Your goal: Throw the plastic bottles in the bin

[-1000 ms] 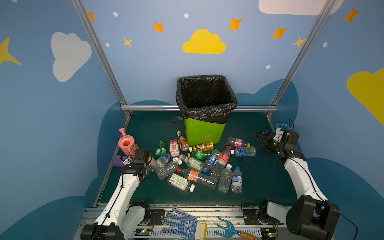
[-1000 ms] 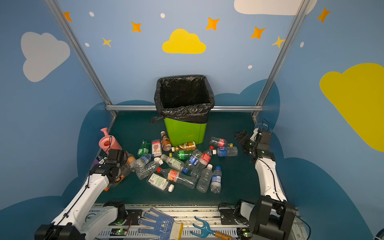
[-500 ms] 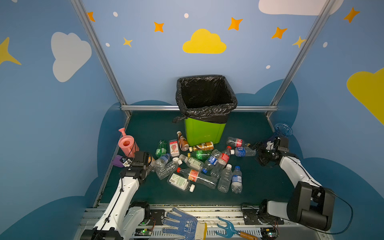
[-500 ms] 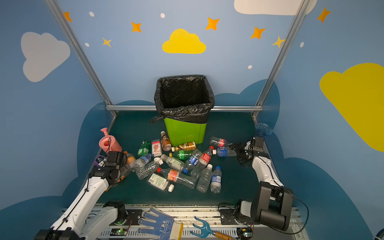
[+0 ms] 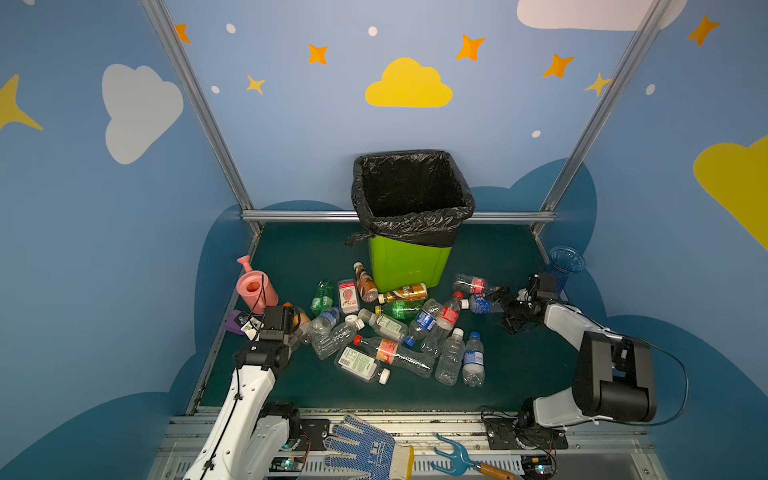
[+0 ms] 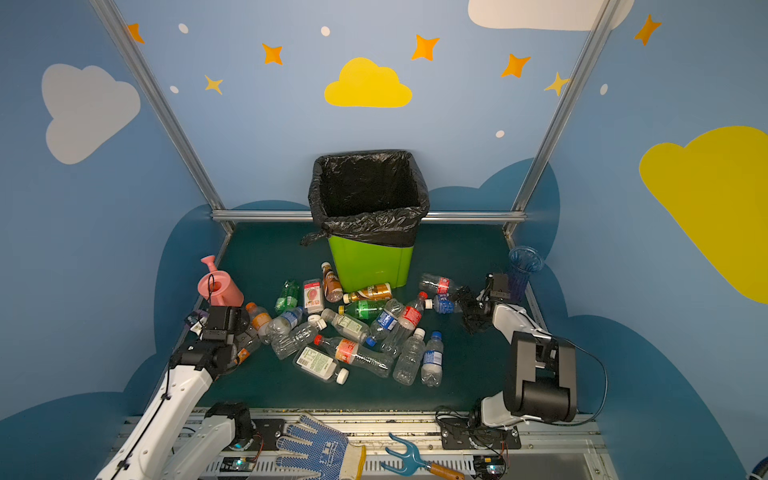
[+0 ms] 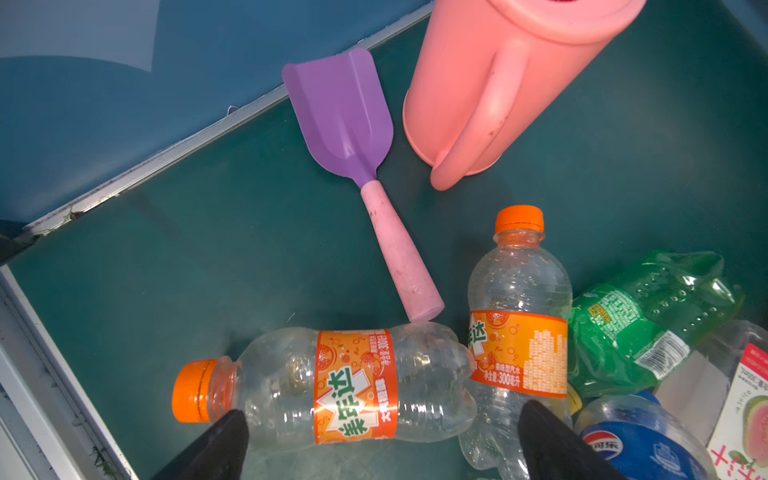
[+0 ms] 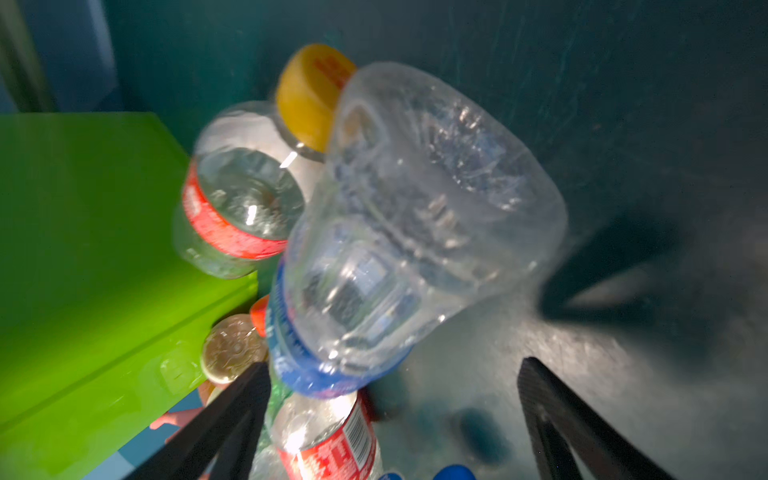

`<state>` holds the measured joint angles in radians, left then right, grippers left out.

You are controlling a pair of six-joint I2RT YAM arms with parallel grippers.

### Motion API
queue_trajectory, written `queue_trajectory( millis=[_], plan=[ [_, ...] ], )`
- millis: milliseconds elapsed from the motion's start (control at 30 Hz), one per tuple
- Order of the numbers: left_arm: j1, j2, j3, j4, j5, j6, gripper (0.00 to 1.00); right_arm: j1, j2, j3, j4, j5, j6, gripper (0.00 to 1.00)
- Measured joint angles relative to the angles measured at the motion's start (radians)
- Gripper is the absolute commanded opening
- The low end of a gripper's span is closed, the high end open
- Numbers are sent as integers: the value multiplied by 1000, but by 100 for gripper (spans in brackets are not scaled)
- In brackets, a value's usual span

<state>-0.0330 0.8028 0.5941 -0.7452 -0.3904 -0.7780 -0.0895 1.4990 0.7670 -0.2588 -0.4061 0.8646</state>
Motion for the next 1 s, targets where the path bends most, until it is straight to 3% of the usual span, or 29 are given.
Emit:
queue_trajectory(
  millis=[1000],
  plan=[
    [-16,-120,-17,98,5,105,100,27,125,100,44,65,-6,92]
  ],
)
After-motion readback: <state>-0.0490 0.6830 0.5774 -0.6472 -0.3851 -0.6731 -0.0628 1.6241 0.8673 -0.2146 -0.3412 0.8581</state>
